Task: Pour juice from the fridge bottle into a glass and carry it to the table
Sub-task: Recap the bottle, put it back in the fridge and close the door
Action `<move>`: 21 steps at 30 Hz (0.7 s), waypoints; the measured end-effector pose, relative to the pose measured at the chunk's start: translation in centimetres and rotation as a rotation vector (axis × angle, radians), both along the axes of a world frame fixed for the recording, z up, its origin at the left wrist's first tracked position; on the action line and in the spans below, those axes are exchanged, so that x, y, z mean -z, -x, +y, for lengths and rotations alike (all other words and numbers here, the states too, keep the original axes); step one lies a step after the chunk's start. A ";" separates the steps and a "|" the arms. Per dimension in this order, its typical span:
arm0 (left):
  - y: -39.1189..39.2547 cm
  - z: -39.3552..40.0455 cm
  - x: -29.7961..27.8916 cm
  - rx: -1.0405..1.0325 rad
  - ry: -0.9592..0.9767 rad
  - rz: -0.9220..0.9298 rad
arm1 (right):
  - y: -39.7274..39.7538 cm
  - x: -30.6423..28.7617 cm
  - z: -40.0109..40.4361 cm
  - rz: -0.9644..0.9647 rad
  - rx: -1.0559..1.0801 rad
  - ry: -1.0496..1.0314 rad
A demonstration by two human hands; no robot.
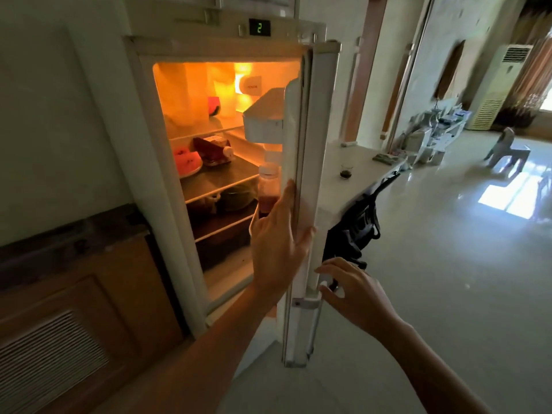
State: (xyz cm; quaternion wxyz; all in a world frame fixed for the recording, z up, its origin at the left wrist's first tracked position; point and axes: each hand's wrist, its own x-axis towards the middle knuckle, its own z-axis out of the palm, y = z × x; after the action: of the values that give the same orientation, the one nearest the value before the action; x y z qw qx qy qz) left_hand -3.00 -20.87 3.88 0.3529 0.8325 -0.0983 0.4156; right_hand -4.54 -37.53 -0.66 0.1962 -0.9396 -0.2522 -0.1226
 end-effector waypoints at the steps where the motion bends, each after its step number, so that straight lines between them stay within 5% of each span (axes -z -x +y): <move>1: 0.2 0.2 0.0 -0.045 -0.006 -0.013 | -0.2 0.3 -0.1 0.009 0.004 0.001; 14: -1.7 10.4 1.5 -0.248 -0.040 -0.015 | -3.9 4.0 9.7 0.179 -0.163 0.143; 21: -4.6 17.2 2.7 -0.543 -0.213 -0.112 | -8.0 5.9 17.8 0.213 -0.246 0.192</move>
State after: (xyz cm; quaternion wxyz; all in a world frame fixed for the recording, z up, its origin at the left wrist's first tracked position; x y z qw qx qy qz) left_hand 1.60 -3.64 1.18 0.1334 0.8364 0.0655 0.5276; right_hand 3.42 -19.72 -6.59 0.1446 -0.9237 -0.3538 0.0270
